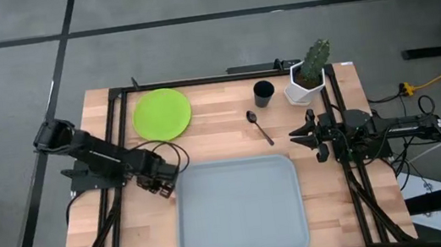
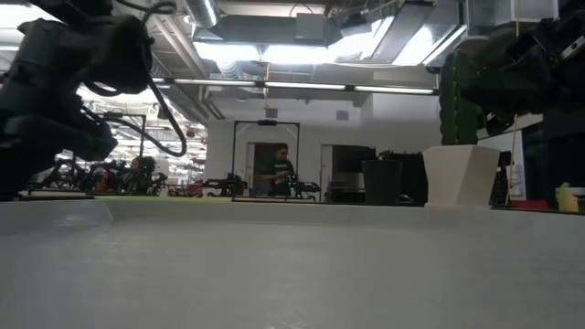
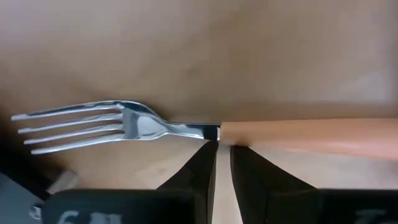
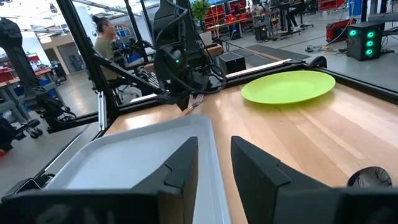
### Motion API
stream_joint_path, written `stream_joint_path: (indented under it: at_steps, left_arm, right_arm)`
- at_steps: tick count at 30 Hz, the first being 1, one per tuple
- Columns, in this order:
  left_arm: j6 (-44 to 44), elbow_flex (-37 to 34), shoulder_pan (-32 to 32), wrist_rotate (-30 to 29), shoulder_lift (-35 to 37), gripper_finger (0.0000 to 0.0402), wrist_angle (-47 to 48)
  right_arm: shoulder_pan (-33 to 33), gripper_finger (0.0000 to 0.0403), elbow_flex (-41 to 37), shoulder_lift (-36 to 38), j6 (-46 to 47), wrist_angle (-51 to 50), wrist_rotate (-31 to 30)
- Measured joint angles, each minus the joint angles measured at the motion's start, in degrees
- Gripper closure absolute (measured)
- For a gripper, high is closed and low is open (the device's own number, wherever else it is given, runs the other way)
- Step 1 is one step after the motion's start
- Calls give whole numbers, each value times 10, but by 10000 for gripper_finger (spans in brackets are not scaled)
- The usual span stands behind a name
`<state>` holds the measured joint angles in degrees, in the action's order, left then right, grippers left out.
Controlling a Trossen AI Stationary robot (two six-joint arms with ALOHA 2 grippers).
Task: Pick and place plate/cup/fork/spoon on tray
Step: Move the orange fork to the top center of the table
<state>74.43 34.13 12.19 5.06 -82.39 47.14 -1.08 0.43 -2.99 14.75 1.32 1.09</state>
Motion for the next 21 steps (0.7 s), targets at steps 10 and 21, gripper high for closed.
stream_joint_path:
  at_steps: [10, 21]
  left_arm:
    - [-42, 17, -102, -185, -4, 358, 1]
    - [-178, 138, -141, -320, -4, 358, -4]
  right_arm:
    - [0, 302, 0, 0, -2, 0, 0]
    - [1, 302, 0, 0, 15, 1, 1]
